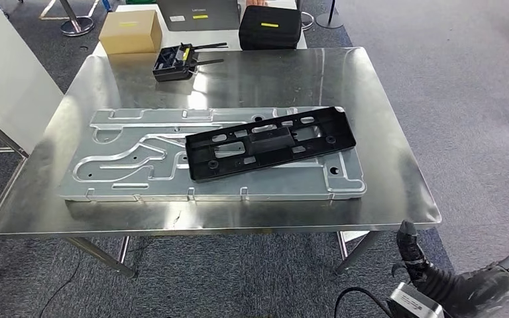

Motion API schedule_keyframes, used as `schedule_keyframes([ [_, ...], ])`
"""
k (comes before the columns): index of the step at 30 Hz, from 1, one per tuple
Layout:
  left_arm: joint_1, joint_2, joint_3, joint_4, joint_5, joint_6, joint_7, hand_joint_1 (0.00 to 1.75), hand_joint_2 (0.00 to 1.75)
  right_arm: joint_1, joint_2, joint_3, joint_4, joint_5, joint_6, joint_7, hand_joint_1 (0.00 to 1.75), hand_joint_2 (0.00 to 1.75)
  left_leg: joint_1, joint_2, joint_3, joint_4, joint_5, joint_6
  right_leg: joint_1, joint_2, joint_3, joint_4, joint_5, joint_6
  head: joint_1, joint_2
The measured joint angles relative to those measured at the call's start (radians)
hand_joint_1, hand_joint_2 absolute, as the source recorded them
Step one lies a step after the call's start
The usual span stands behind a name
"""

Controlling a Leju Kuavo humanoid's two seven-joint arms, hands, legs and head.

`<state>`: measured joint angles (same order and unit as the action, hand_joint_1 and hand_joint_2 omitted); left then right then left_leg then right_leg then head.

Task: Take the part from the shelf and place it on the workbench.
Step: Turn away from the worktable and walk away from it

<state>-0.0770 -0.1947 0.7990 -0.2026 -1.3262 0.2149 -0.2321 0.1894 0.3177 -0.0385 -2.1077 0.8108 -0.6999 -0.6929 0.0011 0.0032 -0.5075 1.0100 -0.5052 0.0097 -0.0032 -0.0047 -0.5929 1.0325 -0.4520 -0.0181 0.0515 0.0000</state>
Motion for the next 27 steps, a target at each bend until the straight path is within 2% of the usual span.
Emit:
schedule_keyframes([
  [3, 0.004, 0.0, 0.001, 0.0, 0.001, 0.001, -0.001, 0.0, 0.0, 0.005, 0.0, -0.002, 0.0, -0.012, 0.0, 0.0, 0.0, 1.75, -0.001, 0.002, -0.003, -0.013, 0.013, 0.013, -0.002, 0.0, -0.003, 0.001, 0.006, 0.018, 0.0, 0.0],
  [4, 0.004, 0.0, 0.002, 0.0, 0.001, 0.001, -0.001, 0.0, 0.0, 0.006, 0.001, -0.003, 0.0, -0.015, 0.0, 0.0, 0.0, 1.75, 0.002, 0.004, -0.004, -0.019, 0.021, 0.02, -0.002, 0.002, -0.009, 0.013, -0.007, 0.023, 0.001, 0.0],
  [5, 0.003, -0.001, 0.002, 0.0, 0.001, 0.001, -0.001, 0.0, 0.0, 0.007, 0.001, -0.005, 0.0, -0.017, 0.0, 0.0, 0.0, 1.75, 0.005, 0.006, -0.008, -0.024, 0.03, 0.027, -0.002, 0.003, -0.023, 0.045, -0.034, 0.028, 0.001, 0.0],
  [6, 0.002, -0.001, 0.002, 0.0, 0.001, 0.001, -0.001, 0.0, 0.0, 0.009, 0.001, -0.007, 0.0, -0.02, 0.0, 0.0, 0.0, 1.75, 0.006, 0.007, -0.013, -0.025, 0.037, 0.032, -0.004, 0.004, -0.043, 0.096, -0.073, 0.032, 0.002, 0.0],
  [8, 0.002, -0.001, 0.003, 0.0, 0.001, 0.002, -0.002, 0.0, 0.0, 0.012, 0.001, -0.01, 0.0, -0.025, 0.0, 0.0, 0.0, 1.75, 0.006, 0.008, -0.031, -0.022, 0.046, 0.035, -0.007, 0.004, -0.088, 0.217, -0.143, 0.039, 0.002, 0.0],
  [9, 0.003, -0.001, 0.003, 0.0, 0.001, 0.002, -0.002, 0.0, 0.0, 0.015, 0.001, -0.012, 0.0, -0.026, 0.0, 0.0, 0.0, 1.75, 0.006, 0.008, -0.039, -0.019, 0.05, 0.033, -0.009, 0.004, -0.096, 0.252, -0.156, 0.043, 0.002, 0.0],
  [10, 0.005, -0.001, 0.003, 0.0, 0.001, 0.003, -0.002, 0.0, 0.0, 0.017, 0.002, -0.014, 0.0, -0.028, 0.0, 0.0, 0.0, 1.75, 0.006, 0.008, -0.046, -0.015, 0.053, 0.032, -0.011, 0.003, -0.085, 0.25, -0.15, 0.045, 0.002, 0.0],
  [11, 0.005, -0.001, 0.004, 0.0, 0.001, 0.003, -0.002, 0.0, 0.0, 0.019, 0.002, -0.016, 0.0, -0.029, 0.0, 0.0, 0.0, 1.75, 0.006, 0.008, -0.053, -0.01, 0.055, 0.03, -0.012, 0.003, -0.056, 0.212, -0.128, 0.045, 0.002, 0.0],
  [13, 0.005, -0.001, 0.004, 0.0, 0.001, 0.005, -0.002, 0.0, 0.0, 0.019, 0.003, -0.017, 0.0, -0.033, 0.0, 0.0, 0.0, 1.75, 0.006, 0.008, -0.064, 0.002, 0.056, 0.025, -0.014, 0.003, 0.024, 0.081, -0.08, 0.042, 0.002, 0.0],
  [14, 0.004, -0.001, 0.004, 0.0, 0.001, 0.006, -0.003, 0.0, 0.0, 0.02, 0.004, -0.017, 0.0, -0.035, 0.0, 0.0, 0.0, 1.75, 0.004, 0.007, -0.069, 0.008, 0.057, 0.02, -0.013, 0.004, 0.05, 0.032, -0.067, 0.038, 0.002, 0.0],
  [15, 0.004, -0.001, 0.004, 0.0, 0.001, 0.008, -0.003, 0.0, 0.0, 0.021, 0.004, -0.017, 0.0, -0.037, 0.0, 0.0, 0.0, 1.75, 0.002, 0.007, -0.073, 0.012, 0.059, 0.015, -0.011, 0.005, 0.062, 0.005, -0.062, 0.033, 0.002, 0.0],
  [18, 0.004, -0.001, 0.004, 0.0, 0.0, 0.01, -0.002, 0.0, 0.0, 0.025, 0.007, -0.018, 0.0, -0.044, 0.0, 0.0, 0.0, 1.75, 0.004, 0.006, -0.079, 0.014, 0.066, -0.004, -0.008, 0.005, 0.054, -0.004, -0.051, 0.013, 0.002, 0.0],
  [19, 0.004, -0.001, 0.004, 0.0, 0.0, 0.011, -0.002, 0.0, 0.0, 0.026, 0.008, -0.019, 0.0, -0.045, 0.0, 0.0, 0.0, 1.75, 0.006, 0.006, -0.085, 0.024, 0.055, -0.01, -0.008, 0.004, 0.051, -0.007, -0.044, 0.005, 0.002, 0.0],
  [20, 0.004, -0.001, 0.005, 0.0, -0.001, 0.011, -0.001, 0.0, 0.0, 0.027, 0.008, -0.019, 0.0, -0.046, 0.0, 0.0, 0.0, 1.75, 0.008, 0.005, -0.096, 0.05, 0.03, -0.015, -0.01, 0.003, 0.046, -0.01, -0.037, -0.003, 0.001, 0.0],
  [21, 0.004, -0.001, 0.005, 0.0, -0.001, 0.011, -0.001, 0.0, 0.0, 0.029, 0.008, -0.019, -0.001, -0.047, 0.0, 0.0, 0.0, 1.75, 0.01, 0.005, -0.114, 0.098, -0.007, -0.02, -0.011, 0.002, 0.04, -0.012, -0.03, -0.009, 0.001, 0.0],
  [23, 0.005, -0.002, 0.005, 0.0, -0.002, 0.011, -0.001, 0.0, 0.0, 0.037, 0.01, -0.02, -0.002, -0.052, 0.0, 0.0, 0.0, 1.75, 0.011, 0.005, -0.159, 0.224, -0.088, -0.027, -0.009, 0.0, 0.021, -0.01, -0.018, -0.013, 0.0, 0.0],
  [24, 0.006, -0.002, 0.005, 0.0, -0.003, 0.011, 0.0, 0.0, 0.0, 0.041, 0.011, -0.02, -0.003, -0.053, 0.0, 0.0, 0.0, 1.75, 0.011, 0.005, -0.17, 0.27, -0.109, -0.028, -0.008, 0.0, 0.012, -0.009, -0.013, -0.013, 0.0, 0.0],
  [25, 0.007, -0.002, 0.005, 0.0, -0.004, 0.011, 0.0, 0.0, 0.0, 0.044, 0.012, -0.021, -0.004, -0.055, 0.0, 0.0, 0.0, 1.75, 0.011, 0.005, -0.163, 0.28, -0.11, -0.029, -0.008, 0.0, 0.003, -0.007, -0.007, -0.012, 0.0, 0.0],
  [26, 0.007, -0.002, 0.005, 0.0, -0.004, 0.011, 0.0, 0.0, 0.0, 0.046, 0.013, -0.021, -0.005, -0.056, 0.0, 0.0, 0.0, 1.75, 0.011, 0.005, -0.135, 0.249, -0.093, -0.027, -0.008, 0.0, -0.004, -0.005, -0.002, -0.011, 0.0, 0.0],
  [27, 0.007, -0.002, 0.005, 0.0, -0.005, 0.011, 0.0, 0.0, 0.0, 0.048, 0.013, -0.021, -0.006, -0.056, 0.0, 0.0, 0.0, 1.75, 0.011, 0.005, -0.091, 0.186, -0.066, -0.024, -0.008, 0.001, -0.009, -0.004, 0.002, -0.008, 0.0, 0.0],
])
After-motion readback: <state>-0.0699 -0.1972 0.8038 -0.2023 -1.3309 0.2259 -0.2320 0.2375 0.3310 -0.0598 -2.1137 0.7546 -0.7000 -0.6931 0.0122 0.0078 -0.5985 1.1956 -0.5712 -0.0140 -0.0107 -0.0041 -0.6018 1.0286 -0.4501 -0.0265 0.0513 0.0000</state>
